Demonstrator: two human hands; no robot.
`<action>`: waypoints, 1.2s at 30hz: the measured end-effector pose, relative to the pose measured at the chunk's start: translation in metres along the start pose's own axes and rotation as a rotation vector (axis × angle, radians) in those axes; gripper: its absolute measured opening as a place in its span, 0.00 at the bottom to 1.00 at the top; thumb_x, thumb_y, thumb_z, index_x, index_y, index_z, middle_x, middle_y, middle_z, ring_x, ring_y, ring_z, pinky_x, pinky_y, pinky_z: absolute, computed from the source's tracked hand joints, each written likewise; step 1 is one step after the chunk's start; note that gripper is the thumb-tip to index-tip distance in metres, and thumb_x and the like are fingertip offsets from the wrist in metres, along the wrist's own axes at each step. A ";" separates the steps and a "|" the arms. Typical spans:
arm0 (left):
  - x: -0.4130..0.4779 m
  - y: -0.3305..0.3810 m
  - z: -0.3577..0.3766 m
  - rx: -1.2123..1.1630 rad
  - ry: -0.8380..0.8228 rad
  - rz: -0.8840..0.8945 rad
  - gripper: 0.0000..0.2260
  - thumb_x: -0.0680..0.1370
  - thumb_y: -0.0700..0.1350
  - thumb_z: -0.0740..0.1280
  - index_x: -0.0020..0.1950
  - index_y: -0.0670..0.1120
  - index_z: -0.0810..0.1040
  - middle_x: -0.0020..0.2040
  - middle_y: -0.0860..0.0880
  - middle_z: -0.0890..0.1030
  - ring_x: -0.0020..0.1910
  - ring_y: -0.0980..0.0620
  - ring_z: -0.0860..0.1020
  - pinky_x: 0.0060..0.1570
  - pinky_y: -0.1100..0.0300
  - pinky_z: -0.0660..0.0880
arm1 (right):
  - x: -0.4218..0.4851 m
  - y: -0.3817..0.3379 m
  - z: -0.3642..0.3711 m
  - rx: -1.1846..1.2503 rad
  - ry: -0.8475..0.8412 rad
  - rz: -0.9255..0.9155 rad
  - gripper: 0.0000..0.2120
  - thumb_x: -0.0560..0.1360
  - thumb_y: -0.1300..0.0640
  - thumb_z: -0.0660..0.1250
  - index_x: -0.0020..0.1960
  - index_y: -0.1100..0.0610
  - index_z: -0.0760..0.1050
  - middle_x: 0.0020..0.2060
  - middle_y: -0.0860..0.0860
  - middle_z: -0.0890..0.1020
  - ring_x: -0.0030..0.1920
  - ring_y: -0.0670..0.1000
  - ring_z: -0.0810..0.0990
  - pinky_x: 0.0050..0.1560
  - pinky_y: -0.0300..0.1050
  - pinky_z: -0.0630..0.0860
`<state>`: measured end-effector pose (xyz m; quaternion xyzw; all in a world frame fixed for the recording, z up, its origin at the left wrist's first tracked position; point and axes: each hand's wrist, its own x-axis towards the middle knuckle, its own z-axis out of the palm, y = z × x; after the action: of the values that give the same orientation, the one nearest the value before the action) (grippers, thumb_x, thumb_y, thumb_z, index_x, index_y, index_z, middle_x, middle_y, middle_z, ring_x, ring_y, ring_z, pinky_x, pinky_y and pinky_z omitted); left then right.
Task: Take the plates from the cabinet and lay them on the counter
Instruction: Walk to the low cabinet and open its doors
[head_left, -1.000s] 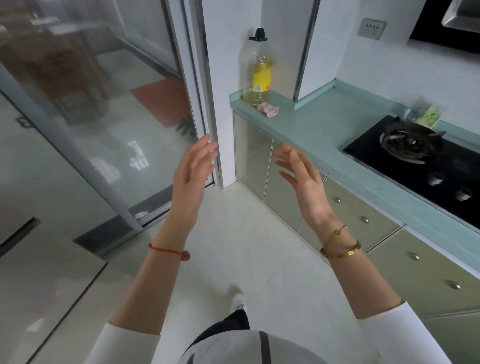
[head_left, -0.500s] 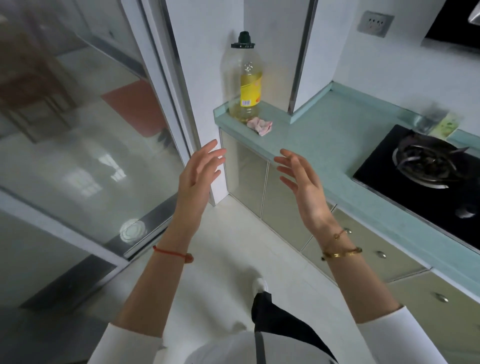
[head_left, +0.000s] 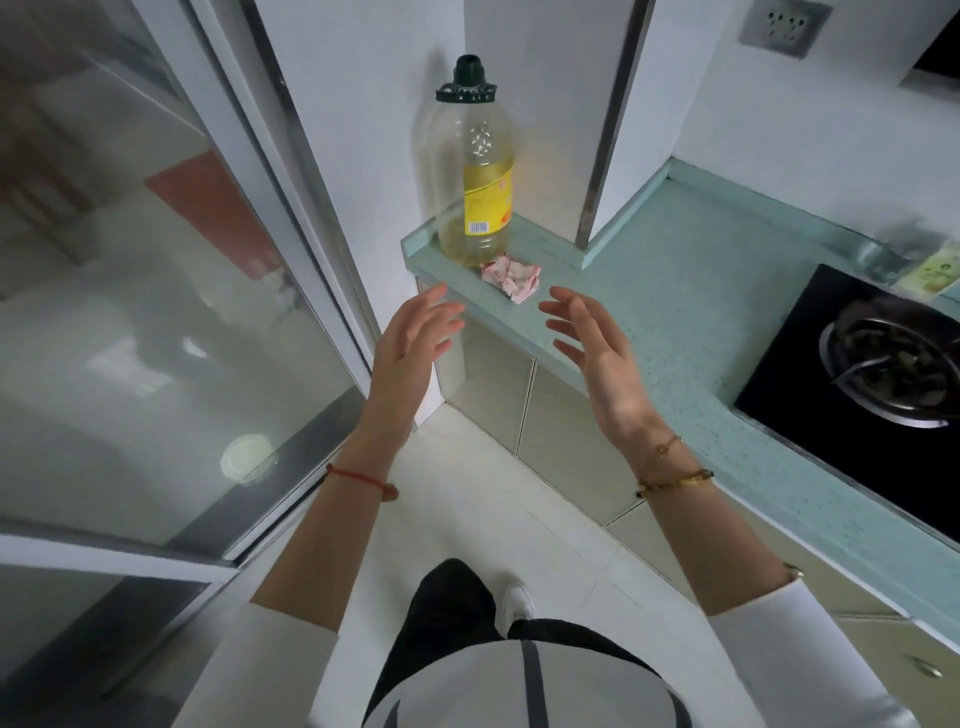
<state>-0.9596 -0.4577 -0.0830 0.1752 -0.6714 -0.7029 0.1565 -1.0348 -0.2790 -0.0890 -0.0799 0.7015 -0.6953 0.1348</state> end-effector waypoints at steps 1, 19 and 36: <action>0.011 -0.002 -0.001 0.003 -0.014 -0.010 0.17 0.77 0.50 0.65 0.65 0.51 0.77 0.59 0.50 0.84 0.60 0.52 0.82 0.66 0.53 0.75 | 0.008 0.002 0.003 -0.003 0.013 0.005 0.17 0.84 0.52 0.54 0.68 0.57 0.73 0.62 0.53 0.80 0.64 0.52 0.77 0.70 0.54 0.71; 0.132 -0.076 -0.037 0.136 -0.269 -0.043 0.14 0.83 0.44 0.63 0.68 0.46 0.77 0.54 0.54 0.85 0.54 0.56 0.83 0.57 0.61 0.78 | 0.078 0.084 0.068 0.025 0.293 0.015 0.15 0.84 0.53 0.56 0.65 0.54 0.75 0.60 0.50 0.80 0.64 0.53 0.76 0.69 0.53 0.71; 0.177 -0.309 0.004 0.080 -0.291 0.051 0.13 0.82 0.38 0.62 0.65 0.43 0.78 0.61 0.43 0.82 0.52 0.51 0.82 0.55 0.57 0.77 | 0.123 0.306 0.051 0.017 0.340 -0.203 0.12 0.84 0.55 0.56 0.62 0.54 0.75 0.55 0.47 0.80 0.61 0.46 0.77 0.70 0.47 0.69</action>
<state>-1.1138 -0.5192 -0.3975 0.0605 -0.7187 -0.6893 0.0683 -1.1131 -0.3584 -0.4031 -0.0303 0.6966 -0.7146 -0.0558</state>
